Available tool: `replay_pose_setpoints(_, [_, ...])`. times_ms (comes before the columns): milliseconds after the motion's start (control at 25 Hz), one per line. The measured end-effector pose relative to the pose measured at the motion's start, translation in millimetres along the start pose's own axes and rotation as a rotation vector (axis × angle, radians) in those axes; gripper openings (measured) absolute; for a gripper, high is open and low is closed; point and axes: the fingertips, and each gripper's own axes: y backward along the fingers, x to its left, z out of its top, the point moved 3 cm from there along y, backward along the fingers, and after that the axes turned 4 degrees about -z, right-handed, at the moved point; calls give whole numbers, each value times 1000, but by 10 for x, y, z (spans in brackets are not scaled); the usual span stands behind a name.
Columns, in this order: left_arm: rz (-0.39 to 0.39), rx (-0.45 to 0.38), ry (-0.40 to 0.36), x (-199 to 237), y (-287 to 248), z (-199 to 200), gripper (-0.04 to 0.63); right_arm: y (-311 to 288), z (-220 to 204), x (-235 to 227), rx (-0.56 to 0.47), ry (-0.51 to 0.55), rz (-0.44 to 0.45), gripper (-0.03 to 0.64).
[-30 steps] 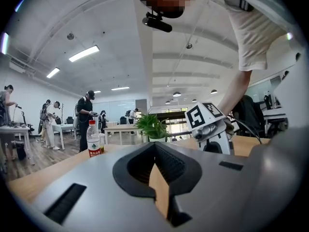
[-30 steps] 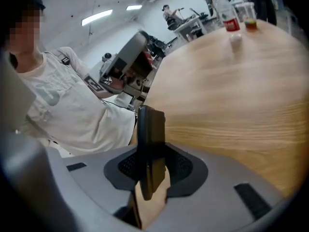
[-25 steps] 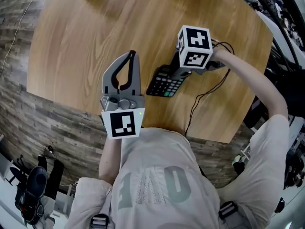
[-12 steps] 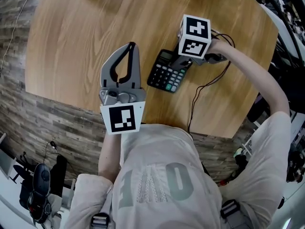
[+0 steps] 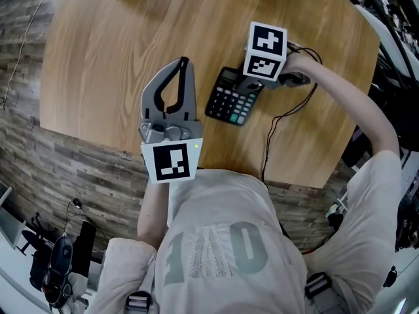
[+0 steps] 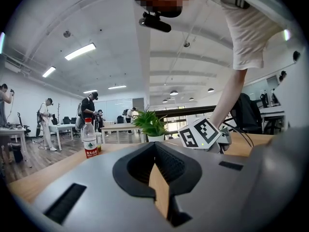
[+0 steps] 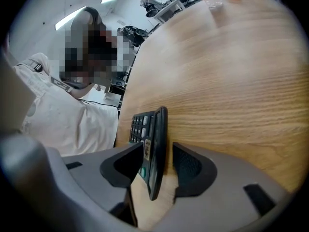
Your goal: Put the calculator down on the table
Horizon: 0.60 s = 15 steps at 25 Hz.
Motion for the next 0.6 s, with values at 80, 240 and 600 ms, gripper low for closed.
replay_pose_setpoints(80, [-2,-14,-12,29,-3,66,9,43,21,-6,-10,0,-23,213])
replay_pose_setpoints(240, [9,-52,-36,123,11,235,9,243,54,-139,-36,-2,-167,242])
replay_pose_setpoints(600, [-2,-158,-126,226,74,726,10,1153,-126,-225,-161,-101,-605,242])
